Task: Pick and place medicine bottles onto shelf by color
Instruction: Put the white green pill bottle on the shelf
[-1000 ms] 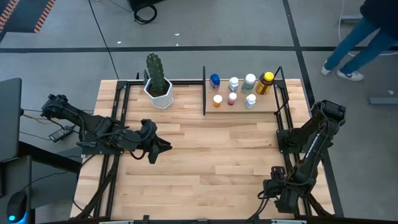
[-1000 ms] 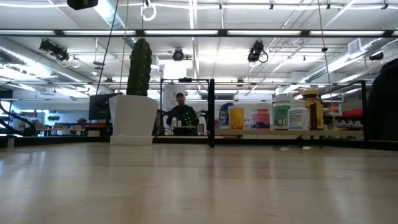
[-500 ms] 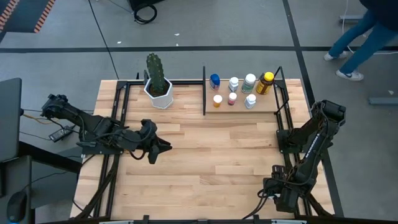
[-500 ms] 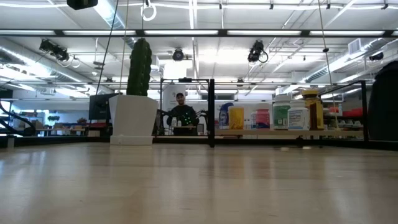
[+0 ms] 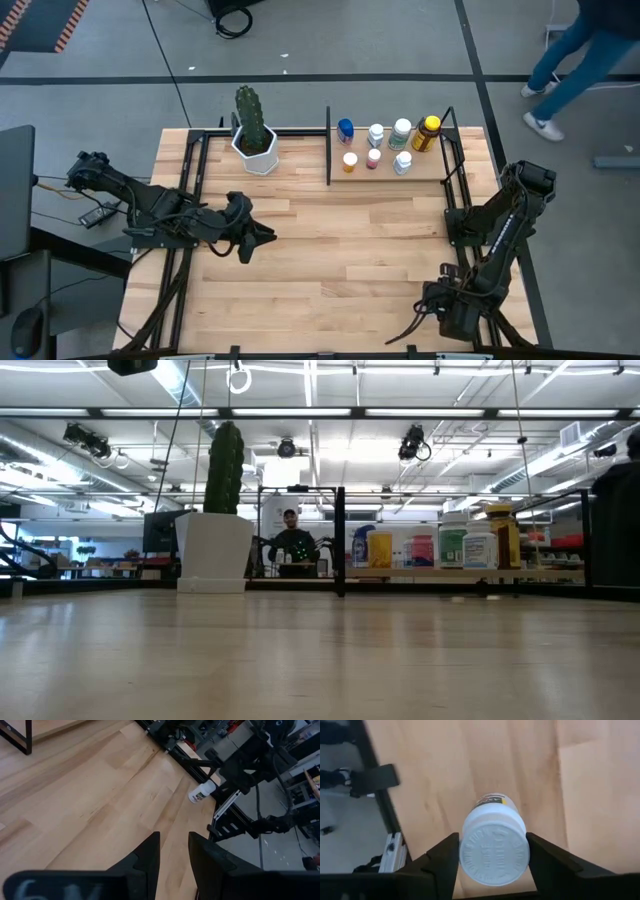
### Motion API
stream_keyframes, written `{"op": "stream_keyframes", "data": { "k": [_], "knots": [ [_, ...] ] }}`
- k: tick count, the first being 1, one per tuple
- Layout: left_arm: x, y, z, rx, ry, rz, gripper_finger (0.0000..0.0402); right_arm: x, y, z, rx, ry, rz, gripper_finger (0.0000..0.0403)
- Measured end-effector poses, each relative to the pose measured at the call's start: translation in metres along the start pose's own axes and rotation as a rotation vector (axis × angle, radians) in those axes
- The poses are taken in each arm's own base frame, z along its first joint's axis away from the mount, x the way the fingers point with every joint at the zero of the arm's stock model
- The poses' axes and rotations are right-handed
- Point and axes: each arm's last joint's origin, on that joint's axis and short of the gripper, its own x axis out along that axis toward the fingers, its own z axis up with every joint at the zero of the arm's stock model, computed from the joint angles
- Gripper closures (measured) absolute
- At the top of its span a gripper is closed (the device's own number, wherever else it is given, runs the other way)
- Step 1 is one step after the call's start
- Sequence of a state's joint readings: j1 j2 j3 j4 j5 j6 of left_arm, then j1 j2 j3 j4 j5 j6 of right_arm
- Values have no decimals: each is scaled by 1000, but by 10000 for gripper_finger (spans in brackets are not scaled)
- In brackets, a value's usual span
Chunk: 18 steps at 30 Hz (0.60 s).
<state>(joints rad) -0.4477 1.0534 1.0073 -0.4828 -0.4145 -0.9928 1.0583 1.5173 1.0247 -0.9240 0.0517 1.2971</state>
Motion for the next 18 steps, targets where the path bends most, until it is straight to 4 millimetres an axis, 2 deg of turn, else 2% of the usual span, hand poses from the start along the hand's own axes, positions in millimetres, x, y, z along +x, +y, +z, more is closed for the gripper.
{"op": "stream_keyframes", "data": {
  "k": [10, 14, 18],
  "knots": [
    [0, 0, 0, 0, 2, -1, 294, -2, -10, 15, 153, 0, -39, 182],
    [0, 0, 0, 0, 7, -4, 294, -13, -22, 26, 206, -9, -35, 187],
    [0, 0, 0, 7, 7, -4, 294, -29, -42, 37, 256, -14, -54, 184]
  ]
}}
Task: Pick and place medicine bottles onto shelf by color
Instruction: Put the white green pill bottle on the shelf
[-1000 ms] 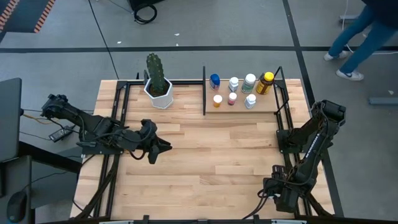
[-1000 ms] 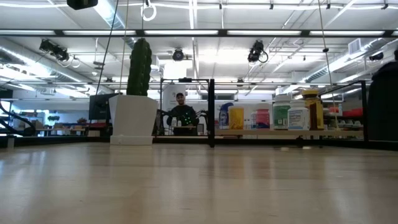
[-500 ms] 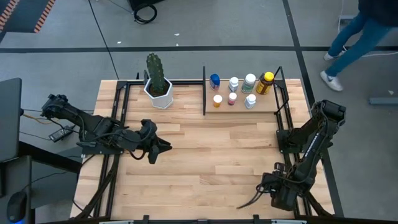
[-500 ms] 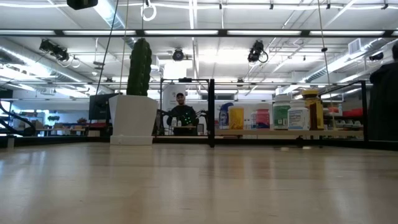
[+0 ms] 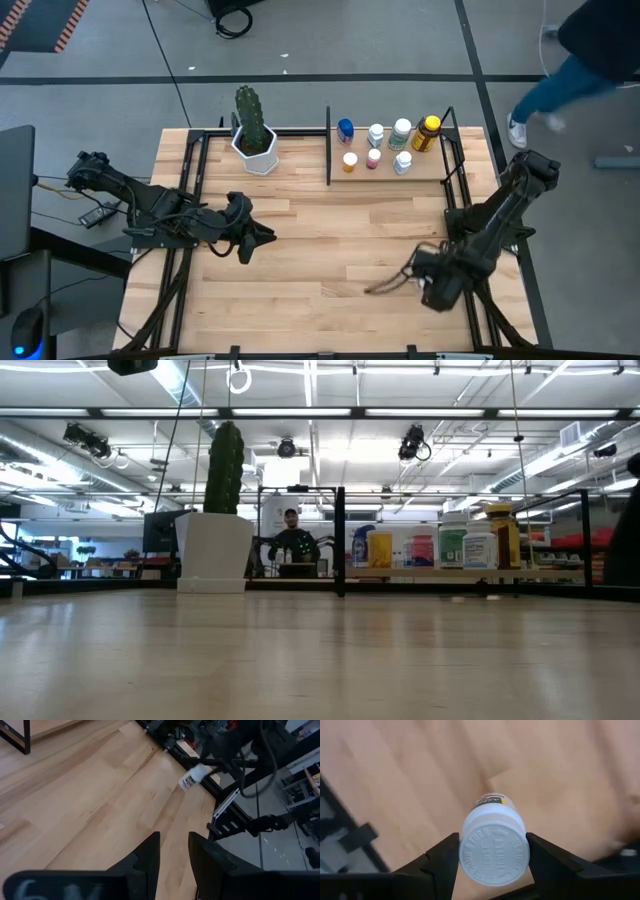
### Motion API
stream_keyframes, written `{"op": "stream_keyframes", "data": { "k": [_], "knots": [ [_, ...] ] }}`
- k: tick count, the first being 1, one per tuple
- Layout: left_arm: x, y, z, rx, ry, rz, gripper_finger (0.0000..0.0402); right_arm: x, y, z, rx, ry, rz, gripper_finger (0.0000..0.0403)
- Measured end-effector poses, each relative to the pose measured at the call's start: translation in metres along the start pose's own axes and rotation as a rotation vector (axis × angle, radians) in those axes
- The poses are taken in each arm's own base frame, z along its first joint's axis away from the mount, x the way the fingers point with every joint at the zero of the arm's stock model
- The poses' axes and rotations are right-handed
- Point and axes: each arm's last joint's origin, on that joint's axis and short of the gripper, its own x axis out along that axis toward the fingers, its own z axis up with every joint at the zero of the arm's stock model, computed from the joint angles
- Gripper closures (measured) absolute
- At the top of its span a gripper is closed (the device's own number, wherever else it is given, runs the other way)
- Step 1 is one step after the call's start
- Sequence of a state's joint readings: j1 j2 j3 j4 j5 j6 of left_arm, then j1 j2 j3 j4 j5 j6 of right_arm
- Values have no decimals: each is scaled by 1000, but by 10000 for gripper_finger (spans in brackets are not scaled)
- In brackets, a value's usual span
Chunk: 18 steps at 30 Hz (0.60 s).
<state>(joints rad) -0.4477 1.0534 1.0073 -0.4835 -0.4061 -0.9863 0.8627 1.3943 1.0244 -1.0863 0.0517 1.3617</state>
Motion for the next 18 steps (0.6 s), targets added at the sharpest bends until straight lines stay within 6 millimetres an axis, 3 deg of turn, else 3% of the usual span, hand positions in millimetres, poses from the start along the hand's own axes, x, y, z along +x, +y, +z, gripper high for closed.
{"op": "stream_keyframes", "data": {
  "k": [8, 18],
  "knots": [
    [0, 0, 0, 11, 1, 1, 294, -32, -47, 31, 8, -22, -29, 183],
    [0, 0, 0, 22, 1, 2, 294, -53, -97, 50, -120, -1, -89, 183]
  ]
}}
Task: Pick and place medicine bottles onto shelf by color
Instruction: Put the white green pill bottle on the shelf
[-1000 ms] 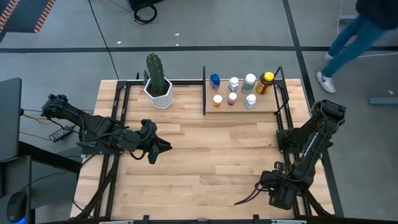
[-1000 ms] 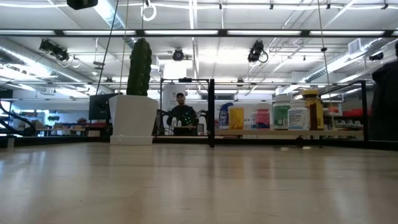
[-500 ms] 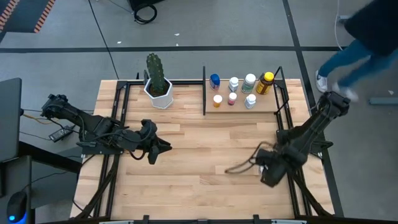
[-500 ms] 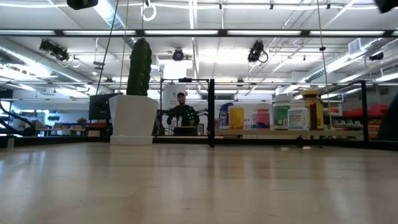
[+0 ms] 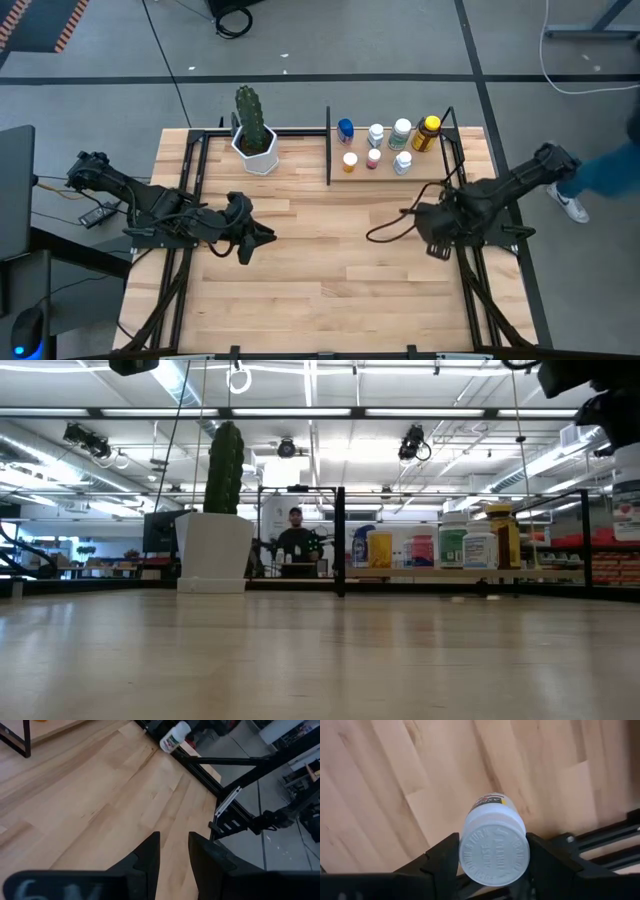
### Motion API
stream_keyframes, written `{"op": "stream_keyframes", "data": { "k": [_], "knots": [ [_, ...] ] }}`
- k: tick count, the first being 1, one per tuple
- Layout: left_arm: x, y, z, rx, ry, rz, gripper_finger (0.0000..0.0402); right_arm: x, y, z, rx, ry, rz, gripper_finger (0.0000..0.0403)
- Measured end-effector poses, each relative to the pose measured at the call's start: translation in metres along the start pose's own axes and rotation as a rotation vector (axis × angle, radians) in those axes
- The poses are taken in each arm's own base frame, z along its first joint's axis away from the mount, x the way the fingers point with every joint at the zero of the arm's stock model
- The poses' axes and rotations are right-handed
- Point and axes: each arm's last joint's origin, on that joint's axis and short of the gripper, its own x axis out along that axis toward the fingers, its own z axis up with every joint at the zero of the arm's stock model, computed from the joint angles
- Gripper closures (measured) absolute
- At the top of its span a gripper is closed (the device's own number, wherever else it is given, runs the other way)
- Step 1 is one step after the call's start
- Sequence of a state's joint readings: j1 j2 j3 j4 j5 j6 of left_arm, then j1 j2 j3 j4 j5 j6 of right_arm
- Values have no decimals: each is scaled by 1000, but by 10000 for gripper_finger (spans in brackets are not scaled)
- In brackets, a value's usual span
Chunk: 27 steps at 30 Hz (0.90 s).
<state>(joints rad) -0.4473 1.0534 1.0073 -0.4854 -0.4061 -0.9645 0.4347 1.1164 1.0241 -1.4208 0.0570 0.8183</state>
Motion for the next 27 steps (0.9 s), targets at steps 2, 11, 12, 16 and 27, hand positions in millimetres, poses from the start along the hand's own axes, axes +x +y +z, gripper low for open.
{"op": "stream_keyframes", "data": {
  "k": [2, 11, 12, 16, 27],
  "knots": [
    [0, 0, 0, 8, 0, -1, 294, -1, -6, 4, -24, 1, 0, 183],
    [0, 0, 0, 10, 1, 0, 294, 0, -33, 22, -196, -6, -47, 183],
    [0, 0, 0, 10, 1, 0, 294, 0, -36, 24, -207, -7, -60, 183],
    [0, -1, -1, 13, 6, -5, 294, 1, -50, 30, -234, 4, -112, 184],
    [-2, -3, -5, 23, 16, -18, 294, 1, -91, 41, -210, 40, -167, 184]
  ]
}}
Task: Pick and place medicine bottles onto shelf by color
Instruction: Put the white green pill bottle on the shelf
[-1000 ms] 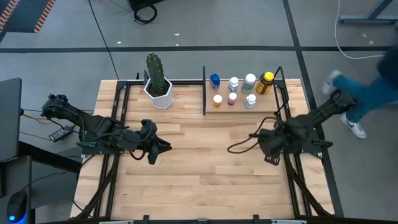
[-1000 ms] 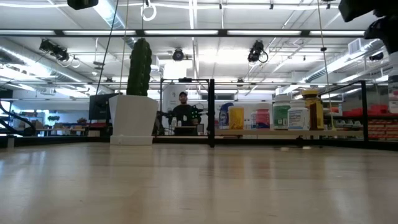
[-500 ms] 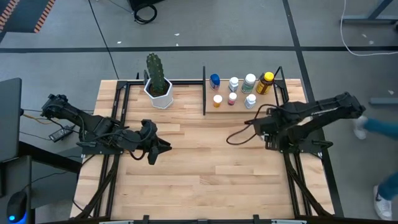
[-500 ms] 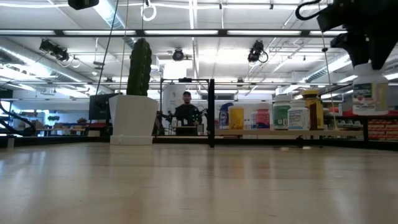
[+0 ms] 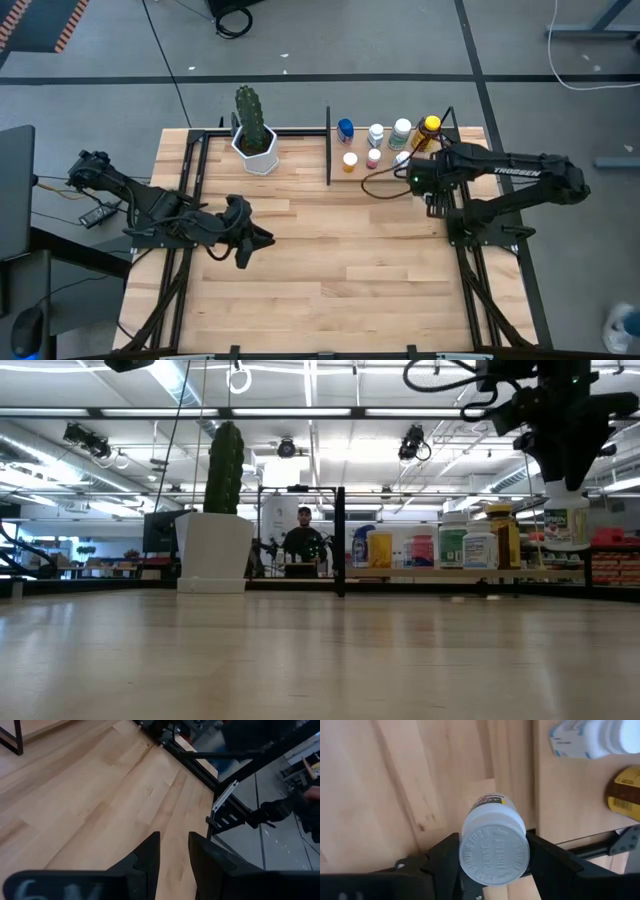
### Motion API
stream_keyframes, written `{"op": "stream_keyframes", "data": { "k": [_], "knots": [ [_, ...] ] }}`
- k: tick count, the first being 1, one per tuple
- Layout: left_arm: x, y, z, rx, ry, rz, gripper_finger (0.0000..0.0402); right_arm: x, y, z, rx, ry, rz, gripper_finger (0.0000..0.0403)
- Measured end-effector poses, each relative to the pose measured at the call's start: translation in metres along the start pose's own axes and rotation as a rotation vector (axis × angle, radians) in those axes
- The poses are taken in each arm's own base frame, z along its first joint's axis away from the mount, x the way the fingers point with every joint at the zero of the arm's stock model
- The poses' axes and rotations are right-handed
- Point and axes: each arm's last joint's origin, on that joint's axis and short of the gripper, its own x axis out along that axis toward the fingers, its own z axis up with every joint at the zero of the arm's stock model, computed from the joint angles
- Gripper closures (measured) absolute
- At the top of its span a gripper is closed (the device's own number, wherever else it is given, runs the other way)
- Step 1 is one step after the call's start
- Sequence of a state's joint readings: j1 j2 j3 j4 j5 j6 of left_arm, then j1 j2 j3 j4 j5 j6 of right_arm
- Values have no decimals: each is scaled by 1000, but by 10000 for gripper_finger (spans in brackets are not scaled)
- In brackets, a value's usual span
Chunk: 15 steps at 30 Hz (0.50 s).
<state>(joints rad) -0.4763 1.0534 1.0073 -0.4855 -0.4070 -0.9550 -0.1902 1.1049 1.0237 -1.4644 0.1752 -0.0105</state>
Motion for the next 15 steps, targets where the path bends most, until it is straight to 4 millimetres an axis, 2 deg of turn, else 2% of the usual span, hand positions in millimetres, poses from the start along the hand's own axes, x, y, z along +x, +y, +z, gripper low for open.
{"op": "stream_keyframes", "data": {
  "k": [15],
  "knots": [
    [0, 1, 1, 7, -23, 15, 294, 7, -42, -3, 92, -8, 11, 184]
  ]
}}
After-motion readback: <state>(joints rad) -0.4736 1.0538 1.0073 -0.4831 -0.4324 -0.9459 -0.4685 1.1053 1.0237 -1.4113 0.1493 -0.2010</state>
